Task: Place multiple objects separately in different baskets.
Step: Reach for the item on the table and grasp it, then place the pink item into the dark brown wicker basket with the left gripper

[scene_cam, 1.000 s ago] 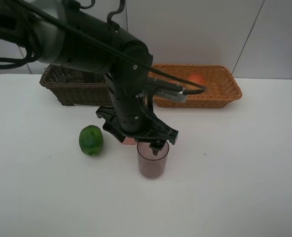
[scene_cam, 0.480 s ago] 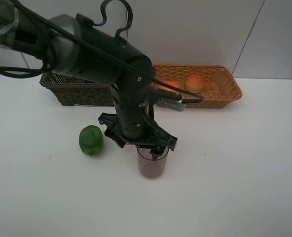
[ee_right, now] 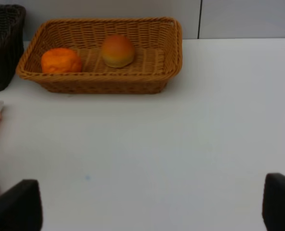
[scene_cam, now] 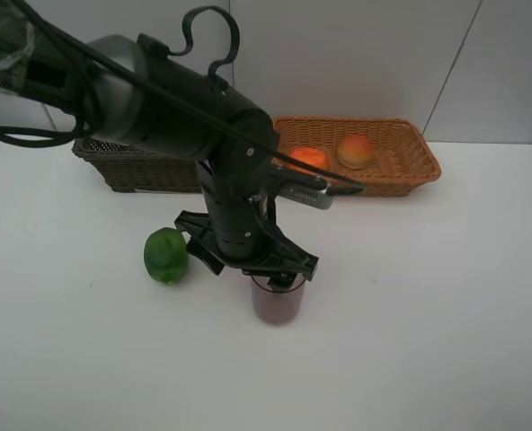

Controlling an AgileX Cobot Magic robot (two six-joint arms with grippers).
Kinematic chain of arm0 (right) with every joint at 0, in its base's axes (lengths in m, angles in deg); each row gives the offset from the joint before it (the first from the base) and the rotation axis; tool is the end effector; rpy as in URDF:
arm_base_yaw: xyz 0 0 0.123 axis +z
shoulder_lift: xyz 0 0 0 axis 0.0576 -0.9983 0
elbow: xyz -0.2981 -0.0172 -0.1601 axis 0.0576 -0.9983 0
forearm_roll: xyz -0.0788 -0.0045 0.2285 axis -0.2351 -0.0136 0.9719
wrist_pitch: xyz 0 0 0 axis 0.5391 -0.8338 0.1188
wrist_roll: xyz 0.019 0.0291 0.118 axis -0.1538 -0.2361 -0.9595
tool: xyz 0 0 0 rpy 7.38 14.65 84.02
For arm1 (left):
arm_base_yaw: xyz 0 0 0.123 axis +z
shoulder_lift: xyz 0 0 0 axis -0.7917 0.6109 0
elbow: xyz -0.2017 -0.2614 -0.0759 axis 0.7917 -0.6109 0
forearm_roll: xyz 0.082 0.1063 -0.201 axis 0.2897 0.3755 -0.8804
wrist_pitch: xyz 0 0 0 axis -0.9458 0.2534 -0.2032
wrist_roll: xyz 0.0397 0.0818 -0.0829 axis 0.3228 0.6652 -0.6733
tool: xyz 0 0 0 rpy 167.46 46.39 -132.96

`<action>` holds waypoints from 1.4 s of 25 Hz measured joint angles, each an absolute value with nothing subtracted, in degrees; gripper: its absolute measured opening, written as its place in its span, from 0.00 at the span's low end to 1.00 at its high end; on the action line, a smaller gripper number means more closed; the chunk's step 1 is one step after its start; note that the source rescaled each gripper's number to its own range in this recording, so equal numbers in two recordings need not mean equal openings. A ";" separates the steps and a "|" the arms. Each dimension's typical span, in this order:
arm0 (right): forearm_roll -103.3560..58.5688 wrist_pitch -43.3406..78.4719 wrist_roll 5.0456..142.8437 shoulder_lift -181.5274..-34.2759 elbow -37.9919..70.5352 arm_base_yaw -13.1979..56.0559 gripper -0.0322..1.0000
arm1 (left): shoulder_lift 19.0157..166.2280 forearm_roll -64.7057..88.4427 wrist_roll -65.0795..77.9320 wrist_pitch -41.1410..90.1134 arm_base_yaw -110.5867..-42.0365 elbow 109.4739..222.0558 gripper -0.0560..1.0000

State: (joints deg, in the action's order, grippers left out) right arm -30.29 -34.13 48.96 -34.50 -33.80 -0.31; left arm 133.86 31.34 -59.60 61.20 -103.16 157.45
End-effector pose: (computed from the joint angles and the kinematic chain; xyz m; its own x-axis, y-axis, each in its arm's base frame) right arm -0.0426 -0.0022 0.2649 -0.4322 0.0144 -0.9017 -0.0361 0.9988 0.0333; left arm 0.2604 -0.3062 0.1629 -0.9019 0.3791 -0.2069 0.3936 0.9187 -0.0325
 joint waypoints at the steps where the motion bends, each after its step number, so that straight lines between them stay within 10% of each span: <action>1: -30.29 -34.13 48.96 -34.50 -33.80 -0.31 0.97 | 133.88 31.28 -59.79 61.12 -103.16 157.17 1.00; 8: -30.29 -34.13 48.96 -34.50 -33.80 -0.31 0.97 | 133.88 31.22 -60.01 60.35 -102.94 157.10 0.82; 15: -30.29 -34.13 48.96 -34.50 -33.80 -0.31 0.97 | 133.88 31.22 -60.01 59.58 -102.55 157.10 0.07; 35: -30.29 -34.13 48.96 -34.50 -33.80 -0.31 0.97 | 133.88 31.22 -60.02 59.54 -102.51 157.10 0.05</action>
State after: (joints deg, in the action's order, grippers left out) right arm -30.29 -34.13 48.96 -34.50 -33.80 -0.31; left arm 133.88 31.22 -60.02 59.54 -102.51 157.10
